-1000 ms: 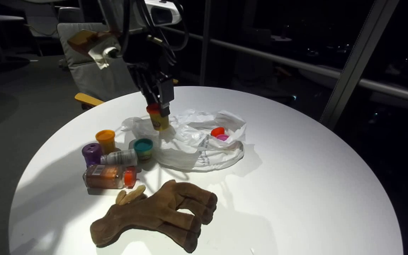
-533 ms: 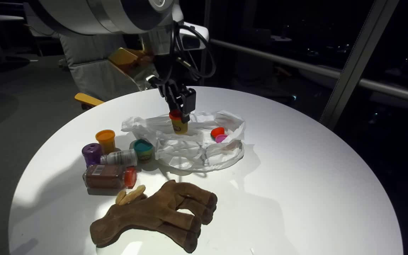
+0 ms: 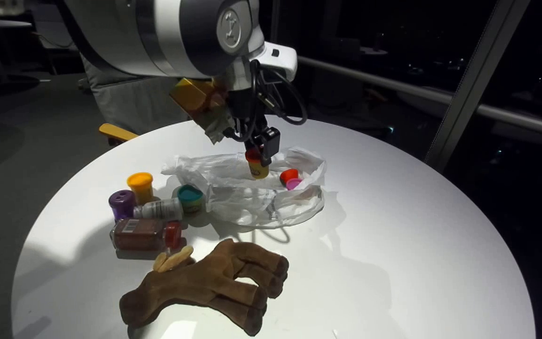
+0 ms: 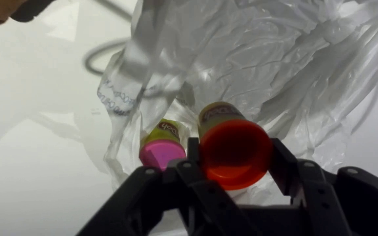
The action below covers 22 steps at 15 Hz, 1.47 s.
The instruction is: Put all the objects in the white plastic bag
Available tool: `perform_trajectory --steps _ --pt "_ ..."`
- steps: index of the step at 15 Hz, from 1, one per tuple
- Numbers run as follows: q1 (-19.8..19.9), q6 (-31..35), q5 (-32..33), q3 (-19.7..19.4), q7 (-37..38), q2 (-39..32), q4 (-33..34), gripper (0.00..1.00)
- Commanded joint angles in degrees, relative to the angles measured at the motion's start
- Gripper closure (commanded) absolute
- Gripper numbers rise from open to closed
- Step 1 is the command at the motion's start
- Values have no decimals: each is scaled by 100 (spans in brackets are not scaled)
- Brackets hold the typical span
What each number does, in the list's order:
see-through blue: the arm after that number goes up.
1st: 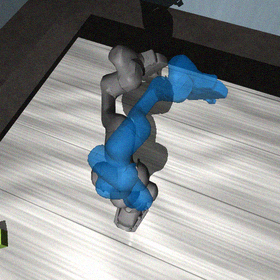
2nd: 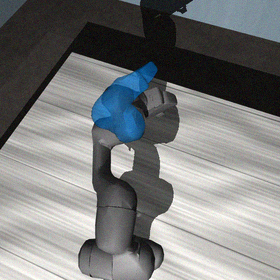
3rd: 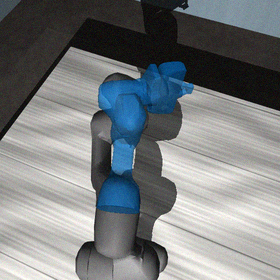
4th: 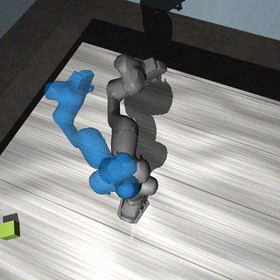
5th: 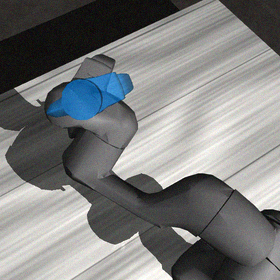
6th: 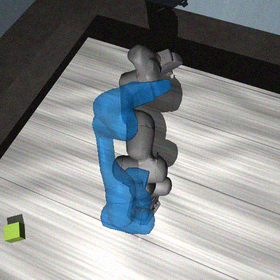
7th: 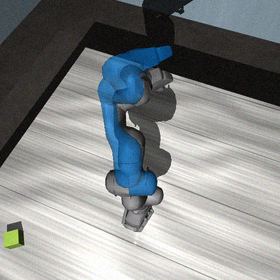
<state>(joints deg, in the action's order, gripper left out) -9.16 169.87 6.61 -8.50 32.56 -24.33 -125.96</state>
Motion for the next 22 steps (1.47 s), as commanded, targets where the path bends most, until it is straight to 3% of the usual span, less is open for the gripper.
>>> perform_trajectory --steps 1,7,8,9,12,17,22 --pt "56 599 -439 35 -435 -510 264 71" --pt "54 791 -975 55 -987 -1263 842 71" --pt "63 754 -1016 69 -1059 -1325 941 33" --pt "61 714 -1025 62 -1130 -1361 1005 21" --pt "41 639 -1005 71 -1308 -1237 1071 1" --pt "-372 419 -939 -73 -1342 -205 491 0" --pt "-581 -295 -908 327 -1230 1267 -664 0"
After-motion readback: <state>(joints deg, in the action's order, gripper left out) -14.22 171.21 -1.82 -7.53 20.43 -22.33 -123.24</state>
